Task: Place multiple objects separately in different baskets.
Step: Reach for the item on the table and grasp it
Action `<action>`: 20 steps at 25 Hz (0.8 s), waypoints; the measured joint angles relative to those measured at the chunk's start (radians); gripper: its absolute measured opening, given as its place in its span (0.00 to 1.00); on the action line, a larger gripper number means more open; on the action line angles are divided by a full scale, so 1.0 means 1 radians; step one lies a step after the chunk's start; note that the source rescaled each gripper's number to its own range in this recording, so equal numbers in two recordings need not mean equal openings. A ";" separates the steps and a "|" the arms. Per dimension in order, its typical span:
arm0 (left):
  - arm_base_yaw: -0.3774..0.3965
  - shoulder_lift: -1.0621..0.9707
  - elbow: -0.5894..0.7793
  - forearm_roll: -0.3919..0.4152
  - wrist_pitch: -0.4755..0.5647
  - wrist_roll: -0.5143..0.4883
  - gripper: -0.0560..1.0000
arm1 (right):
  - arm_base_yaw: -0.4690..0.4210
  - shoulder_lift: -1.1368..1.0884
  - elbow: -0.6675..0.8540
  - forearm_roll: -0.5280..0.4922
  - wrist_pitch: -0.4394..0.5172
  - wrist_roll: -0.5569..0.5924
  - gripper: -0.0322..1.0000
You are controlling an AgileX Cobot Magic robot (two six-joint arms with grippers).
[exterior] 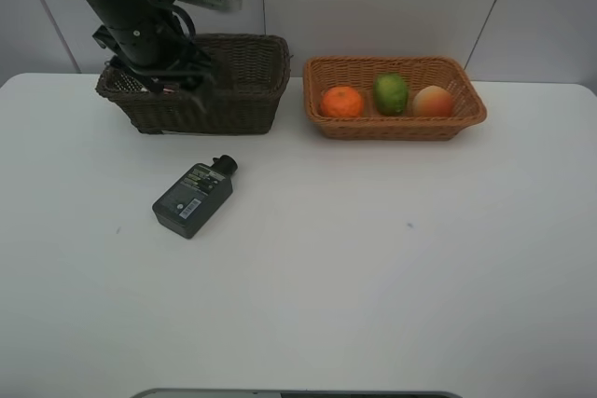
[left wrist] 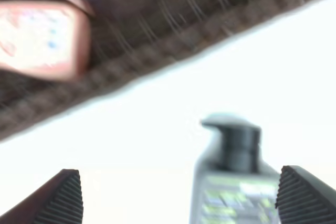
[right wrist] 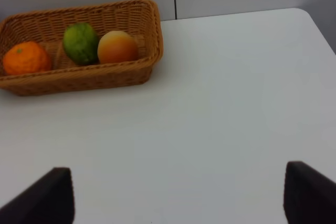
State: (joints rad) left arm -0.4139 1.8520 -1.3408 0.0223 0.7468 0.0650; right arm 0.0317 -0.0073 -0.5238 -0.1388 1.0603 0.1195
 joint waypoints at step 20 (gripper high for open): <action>-0.060 -0.002 0.287 -0.006 -0.219 0.001 0.96 | 0.000 0.000 0.000 0.000 0.000 0.000 0.78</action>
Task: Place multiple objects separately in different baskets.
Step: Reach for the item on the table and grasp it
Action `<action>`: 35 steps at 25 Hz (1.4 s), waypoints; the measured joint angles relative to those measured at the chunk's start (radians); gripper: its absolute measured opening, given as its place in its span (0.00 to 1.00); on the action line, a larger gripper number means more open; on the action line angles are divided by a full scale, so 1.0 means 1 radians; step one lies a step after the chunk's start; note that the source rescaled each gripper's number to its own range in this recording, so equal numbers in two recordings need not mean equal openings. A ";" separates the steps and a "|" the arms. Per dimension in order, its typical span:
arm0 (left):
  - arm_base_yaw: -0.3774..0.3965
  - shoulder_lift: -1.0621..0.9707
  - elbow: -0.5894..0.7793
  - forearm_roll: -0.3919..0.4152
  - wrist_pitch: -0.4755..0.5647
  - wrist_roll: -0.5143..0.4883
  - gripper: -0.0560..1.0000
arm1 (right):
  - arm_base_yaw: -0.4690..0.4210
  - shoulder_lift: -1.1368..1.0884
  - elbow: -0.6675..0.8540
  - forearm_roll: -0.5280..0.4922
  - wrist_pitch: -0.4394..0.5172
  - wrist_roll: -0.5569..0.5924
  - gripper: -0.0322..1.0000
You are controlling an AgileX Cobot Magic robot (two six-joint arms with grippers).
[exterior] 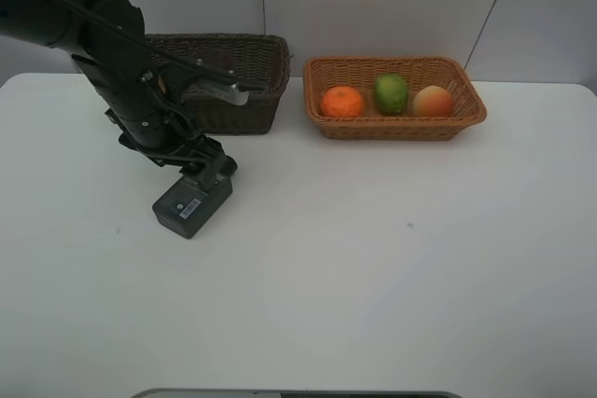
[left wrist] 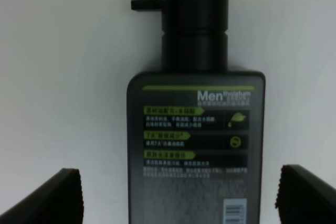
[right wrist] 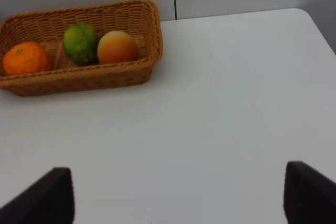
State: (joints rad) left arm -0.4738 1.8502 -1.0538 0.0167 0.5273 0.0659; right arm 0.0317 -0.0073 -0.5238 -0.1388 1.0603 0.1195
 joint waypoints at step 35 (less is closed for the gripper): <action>-0.027 0.088 0.006 0.042 -0.094 0.024 0.96 | 0.000 0.000 0.000 0.000 0.000 0.000 0.78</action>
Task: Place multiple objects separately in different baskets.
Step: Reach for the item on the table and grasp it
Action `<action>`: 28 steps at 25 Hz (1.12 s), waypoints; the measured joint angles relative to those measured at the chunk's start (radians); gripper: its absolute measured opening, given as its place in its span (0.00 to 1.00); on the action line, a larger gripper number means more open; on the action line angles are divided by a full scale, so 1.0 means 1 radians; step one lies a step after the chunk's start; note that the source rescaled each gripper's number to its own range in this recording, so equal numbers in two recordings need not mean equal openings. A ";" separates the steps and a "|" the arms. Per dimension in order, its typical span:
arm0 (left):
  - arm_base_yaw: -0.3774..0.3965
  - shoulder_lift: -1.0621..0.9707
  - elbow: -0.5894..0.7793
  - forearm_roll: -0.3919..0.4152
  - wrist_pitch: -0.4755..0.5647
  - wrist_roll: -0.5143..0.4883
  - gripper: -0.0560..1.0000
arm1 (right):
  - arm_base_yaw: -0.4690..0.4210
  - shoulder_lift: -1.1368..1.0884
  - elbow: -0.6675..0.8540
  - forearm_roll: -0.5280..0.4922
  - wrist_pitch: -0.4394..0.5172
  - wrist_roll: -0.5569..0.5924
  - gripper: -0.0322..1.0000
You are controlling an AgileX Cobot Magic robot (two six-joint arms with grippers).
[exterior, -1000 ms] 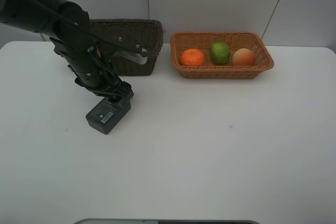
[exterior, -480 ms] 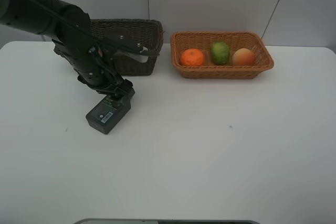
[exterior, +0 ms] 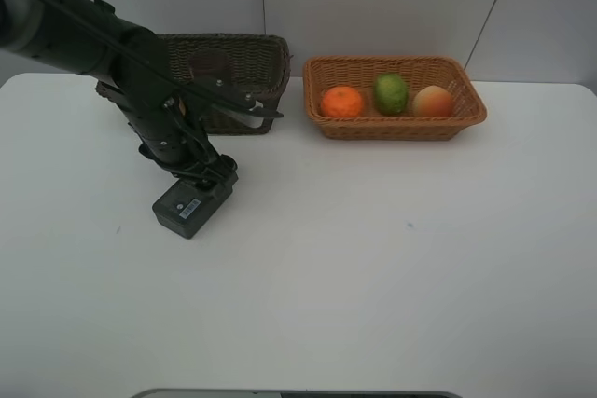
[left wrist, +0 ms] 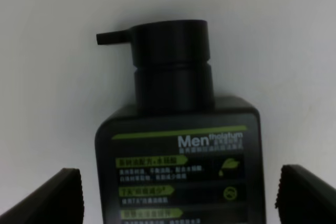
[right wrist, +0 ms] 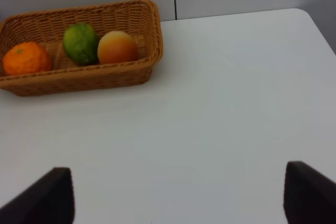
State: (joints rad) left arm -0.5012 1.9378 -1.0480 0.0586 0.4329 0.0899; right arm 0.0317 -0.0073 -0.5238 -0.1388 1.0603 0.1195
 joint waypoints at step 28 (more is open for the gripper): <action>-0.002 0.087 -0.001 0.026 0.002 0.005 0.83 | 0.000 0.000 0.000 0.000 0.000 0.000 0.78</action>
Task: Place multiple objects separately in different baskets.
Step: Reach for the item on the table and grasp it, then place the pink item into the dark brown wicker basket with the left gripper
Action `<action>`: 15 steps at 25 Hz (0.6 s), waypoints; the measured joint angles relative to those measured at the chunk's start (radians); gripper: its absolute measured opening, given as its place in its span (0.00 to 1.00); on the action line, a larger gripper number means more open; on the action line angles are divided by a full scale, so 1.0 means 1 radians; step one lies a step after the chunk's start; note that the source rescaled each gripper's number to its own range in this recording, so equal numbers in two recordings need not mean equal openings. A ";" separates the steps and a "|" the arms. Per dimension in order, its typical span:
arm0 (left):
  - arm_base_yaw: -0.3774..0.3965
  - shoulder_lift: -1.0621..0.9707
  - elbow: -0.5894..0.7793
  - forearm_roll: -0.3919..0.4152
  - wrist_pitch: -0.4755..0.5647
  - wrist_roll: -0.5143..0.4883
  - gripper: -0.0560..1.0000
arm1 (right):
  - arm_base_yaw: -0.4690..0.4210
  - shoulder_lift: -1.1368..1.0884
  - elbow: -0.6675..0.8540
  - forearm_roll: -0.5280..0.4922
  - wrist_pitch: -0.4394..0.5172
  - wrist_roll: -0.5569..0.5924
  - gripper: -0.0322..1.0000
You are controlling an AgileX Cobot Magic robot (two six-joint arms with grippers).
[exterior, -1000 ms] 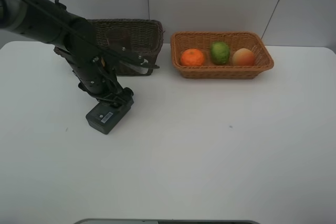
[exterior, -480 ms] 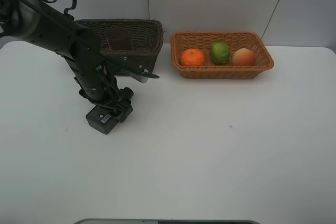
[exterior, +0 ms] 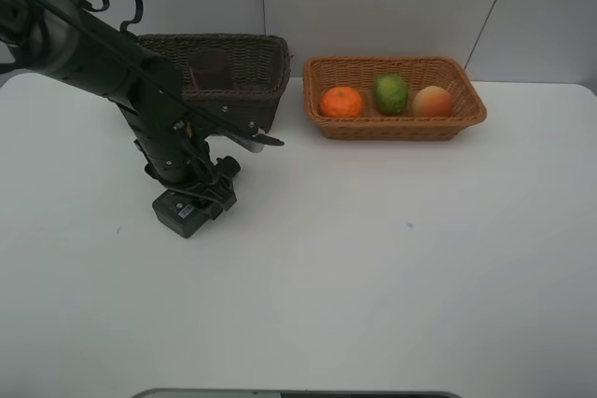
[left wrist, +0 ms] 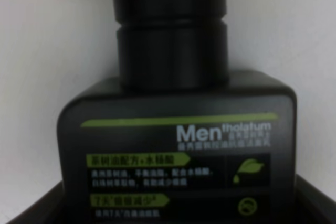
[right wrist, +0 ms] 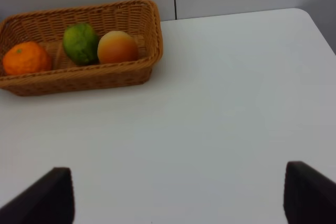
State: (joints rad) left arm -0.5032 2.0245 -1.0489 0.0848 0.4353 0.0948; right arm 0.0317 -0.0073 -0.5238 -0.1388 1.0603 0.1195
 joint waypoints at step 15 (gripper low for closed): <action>0.000 0.000 0.000 0.000 -0.001 -0.001 0.83 | 0.000 0.000 0.000 0.000 0.000 0.000 0.78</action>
State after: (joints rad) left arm -0.5032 2.0245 -1.0489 0.0848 0.4346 0.0938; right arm 0.0317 -0.0073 -0.5238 -0.1388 1.0603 0.1195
